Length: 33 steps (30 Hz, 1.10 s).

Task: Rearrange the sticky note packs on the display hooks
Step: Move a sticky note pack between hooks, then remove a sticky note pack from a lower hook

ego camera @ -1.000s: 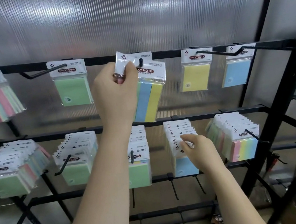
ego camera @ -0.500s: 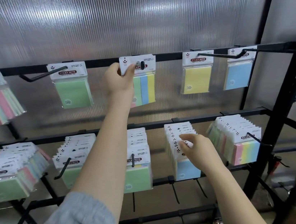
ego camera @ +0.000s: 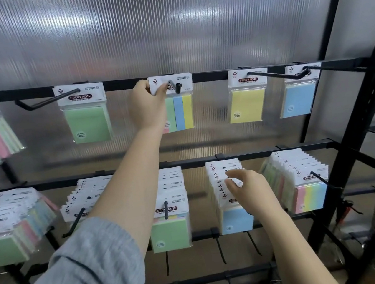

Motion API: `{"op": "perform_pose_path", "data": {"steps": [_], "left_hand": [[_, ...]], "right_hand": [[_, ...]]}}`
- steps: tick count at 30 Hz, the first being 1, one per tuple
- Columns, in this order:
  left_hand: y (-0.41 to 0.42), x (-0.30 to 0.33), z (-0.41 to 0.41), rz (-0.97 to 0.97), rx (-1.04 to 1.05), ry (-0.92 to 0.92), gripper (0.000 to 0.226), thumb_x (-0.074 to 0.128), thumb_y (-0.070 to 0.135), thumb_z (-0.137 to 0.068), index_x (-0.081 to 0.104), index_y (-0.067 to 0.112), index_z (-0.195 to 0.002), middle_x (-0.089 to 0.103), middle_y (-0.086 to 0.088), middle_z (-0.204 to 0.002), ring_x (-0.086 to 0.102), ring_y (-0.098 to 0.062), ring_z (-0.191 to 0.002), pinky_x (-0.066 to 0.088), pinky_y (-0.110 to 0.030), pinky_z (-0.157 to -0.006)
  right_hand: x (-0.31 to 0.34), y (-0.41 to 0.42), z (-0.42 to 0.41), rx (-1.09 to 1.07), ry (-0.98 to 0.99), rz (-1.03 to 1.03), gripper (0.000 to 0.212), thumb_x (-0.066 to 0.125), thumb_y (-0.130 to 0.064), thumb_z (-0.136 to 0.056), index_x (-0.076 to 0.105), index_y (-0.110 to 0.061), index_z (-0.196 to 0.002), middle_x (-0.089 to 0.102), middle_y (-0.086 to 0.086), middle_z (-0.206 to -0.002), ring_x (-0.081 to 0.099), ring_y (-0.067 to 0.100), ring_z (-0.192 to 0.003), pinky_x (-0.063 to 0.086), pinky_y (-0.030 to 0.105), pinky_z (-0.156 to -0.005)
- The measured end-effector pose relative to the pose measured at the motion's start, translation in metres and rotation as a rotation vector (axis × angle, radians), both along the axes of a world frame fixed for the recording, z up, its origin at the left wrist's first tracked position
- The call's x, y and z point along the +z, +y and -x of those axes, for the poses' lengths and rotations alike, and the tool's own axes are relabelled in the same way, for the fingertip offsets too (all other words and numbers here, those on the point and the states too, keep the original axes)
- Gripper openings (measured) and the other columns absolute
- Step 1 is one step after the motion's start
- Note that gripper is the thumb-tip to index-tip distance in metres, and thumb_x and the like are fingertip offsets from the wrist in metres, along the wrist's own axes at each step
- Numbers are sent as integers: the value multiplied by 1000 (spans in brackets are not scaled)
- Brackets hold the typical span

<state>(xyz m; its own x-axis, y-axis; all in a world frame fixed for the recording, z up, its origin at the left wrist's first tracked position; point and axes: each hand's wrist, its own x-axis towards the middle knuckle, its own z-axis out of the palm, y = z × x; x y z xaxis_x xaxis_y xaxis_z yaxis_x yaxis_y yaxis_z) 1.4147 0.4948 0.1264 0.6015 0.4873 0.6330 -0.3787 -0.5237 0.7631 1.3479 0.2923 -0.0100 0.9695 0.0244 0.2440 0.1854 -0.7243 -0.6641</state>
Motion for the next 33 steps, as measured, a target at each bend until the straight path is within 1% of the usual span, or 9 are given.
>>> {"op": "perform_pose_path", "data": {"steps": [4, 8, 11, 13, 17, 22, 29, 31, 33], "left_hand": [[2, -4, 3, 10, 47, 19, 20, 66, 29, -85, 55, 12, -88, 59, 2, -86, 50, -11, -74, 36, -22, -59], [13, -9, 15, -2, 100, 82, 10, 57, 16, -89, 61, 10, -95, 57, 5, -87, 51, -10, -79, 34, -10, -53], [28, -14, 25, -39, 94, 200, 10, 51, 14, -90, 61, 16, -90, 58, 6, -87, 52, -12, -82, 37, -20, -62], [39, -20, 33, -63, 53, 289, 9, 51, 17, -89, 60, 19, -89, 58, 7, -87, 53, -13, -82, 37, -24, -69], [58, -38, 51, -49, 21, 363, 12, 51, 17, -86, 63, 19, -87, 64, 5, -86, 58, -17, -83, 41, -26, -69], [77, -59, 76, -24, -23, 417, 14, 51, 16, -85, 61, 22, -78, 67, 0, -85, 64, -24, -86, 52, -35, -80], [82, -91, 106, -39, -73, 485, 14, 50, 19, -88, 60, 24, -79, 68, 3, -89, 63, -18, -85, 50, -31, -73], [78, -98, 111, -43, -92, 514, 13, 51, 20, -88, 61, 25, -81, 67, 5, -86, 63, -18, -85, 52, -35, -76], [72, -103, 114, -48, -109, 529, 14, 51, 20, -87, 60, 27, -78, 67, 7, -81, 63, -18, -83, 52, -35, -76]], "right_hand": [[0, 2, 1, 10, -15, 7, 35, 51, -27, -96, 56, -20, -130, 57, -7, -132, 54, 8, -115, 38, 16, -87], [1, 8, 7, 3, -27, -27, 33, 50, -26, -97, 58, -19, -128, 59, -7, -129, 54, 8, -117, 35, 14, -88], [0, 16, 13, 1, -51, -55, 31, 50, -24, -97, 61, -18, -124, 61, -8, -127, 53, 8, -119, 39, 17, -93], [-2, 23, 18, -5, -56, -76, 30, 50, -24, -96, 63, -18, -122, 62, -9, -125, 54, 7, -118, 39, 17, -92], [-7, 39, 26, 14, -31, -57, 28, 50, -21, -96, 65, -16, -119, 64, -7, -122, 57, 9, -113, 38, 15, -86], [-14, 58, 37, 12, -37, -16, 23, 51, -19, -95, 68, -13, -110, 70, 0, -107, 61, 15, -98, 42, 22, -75], [-25, 68, 57, -30, -29, -70, 27, 52, -17, -95, 66, -12, -117, 68, -2, -113, 60, 12, -105, 38, 17, -78], [-28, 65, 61, -43, -10, -73, 23, 52, -16, -94, 69, -12, -110, 70, -2, -102, 62, 14, -98, 39, 14, -73], [-31, 59, 66, -78, -4, -56, 17, 51, -15, -94, 67, -17, -89, 64, -9, -80, 59, 14, -83, 36, 9, -61]]}}
